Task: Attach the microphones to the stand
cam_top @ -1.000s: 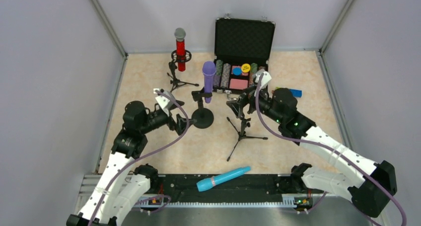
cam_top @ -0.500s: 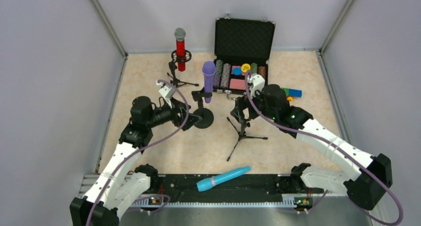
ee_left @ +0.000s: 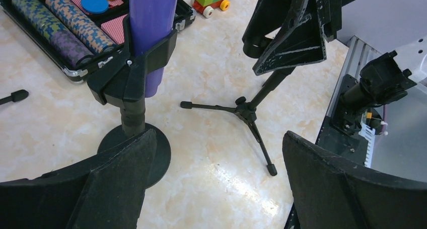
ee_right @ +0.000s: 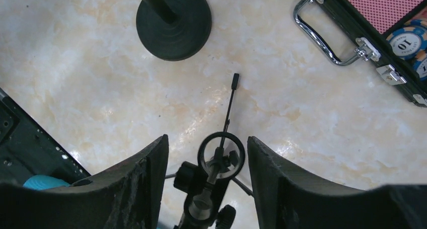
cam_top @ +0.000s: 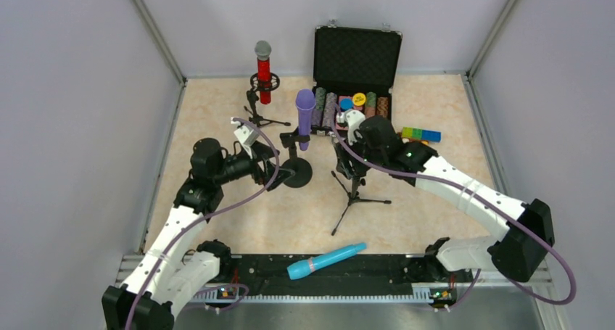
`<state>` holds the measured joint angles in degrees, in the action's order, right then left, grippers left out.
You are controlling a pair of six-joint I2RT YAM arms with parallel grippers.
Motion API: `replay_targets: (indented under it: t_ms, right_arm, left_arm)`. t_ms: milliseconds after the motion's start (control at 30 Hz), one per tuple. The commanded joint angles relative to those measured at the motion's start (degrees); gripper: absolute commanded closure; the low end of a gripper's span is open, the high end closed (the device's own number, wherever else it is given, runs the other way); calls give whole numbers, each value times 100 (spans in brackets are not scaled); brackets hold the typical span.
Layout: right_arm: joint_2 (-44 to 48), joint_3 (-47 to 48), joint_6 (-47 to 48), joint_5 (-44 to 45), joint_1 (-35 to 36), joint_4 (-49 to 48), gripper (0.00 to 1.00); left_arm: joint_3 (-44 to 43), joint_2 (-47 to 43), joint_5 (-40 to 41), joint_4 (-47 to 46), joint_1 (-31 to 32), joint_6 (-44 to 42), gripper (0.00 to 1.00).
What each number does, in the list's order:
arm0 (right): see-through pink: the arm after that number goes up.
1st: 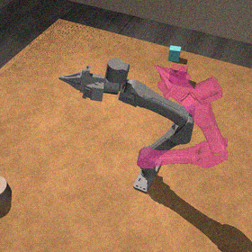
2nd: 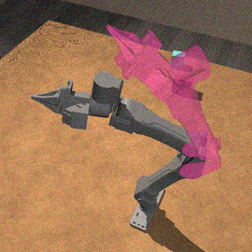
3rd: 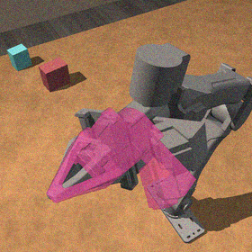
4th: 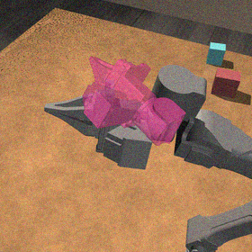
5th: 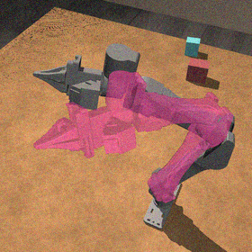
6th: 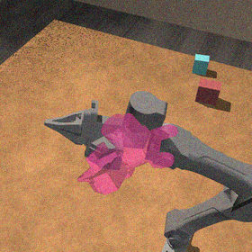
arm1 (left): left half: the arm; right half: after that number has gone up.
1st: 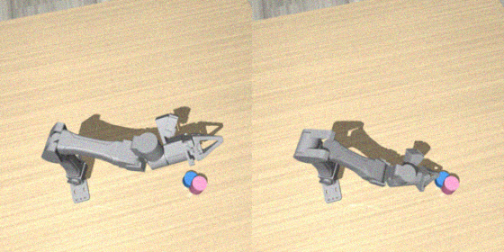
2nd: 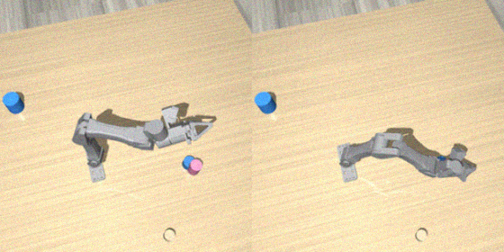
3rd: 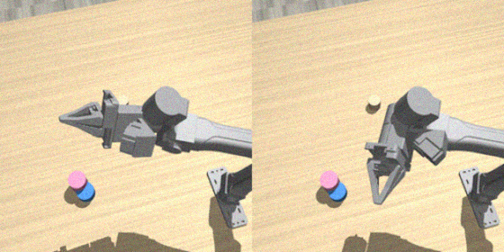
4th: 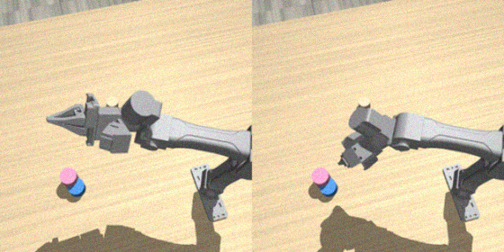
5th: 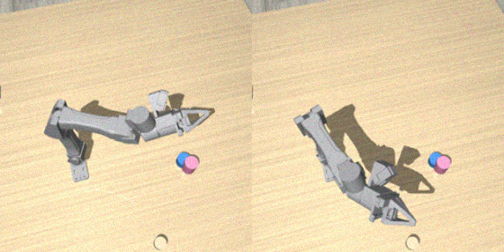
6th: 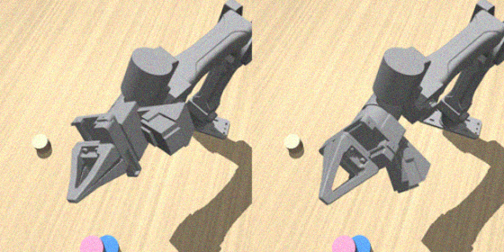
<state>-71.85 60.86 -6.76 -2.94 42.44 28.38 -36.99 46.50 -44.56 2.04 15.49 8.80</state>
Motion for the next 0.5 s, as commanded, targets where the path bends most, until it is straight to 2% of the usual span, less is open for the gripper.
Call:
replay_targets:
  t_ms: [0, 67, 200, 333, 467]
  right_arm:
    - [-323, 638, 342, 260, 314, 509, 45]
    - [-380, 718, 459, 469, 413, 612, 54]
    - [-249, 670, 851, 650, 493, 584, 65]
    - [130, 375, 1451, 428, 510, 288, 69]
    - [615, -26, 1765, 323, 512, -102, 66]
  left_arm:
    - [-306, 139, -238, -309, 20, -409, 1]
    - [-353, 184, -292, -347, 25, -502, 1]
    - [-454, 240, -440, -395, 27, -658, 1]
    - [-424, 292, -724, -499, 49, -823, 1]
    - [-428, 336, -966, -490, 81, -1069, 1]
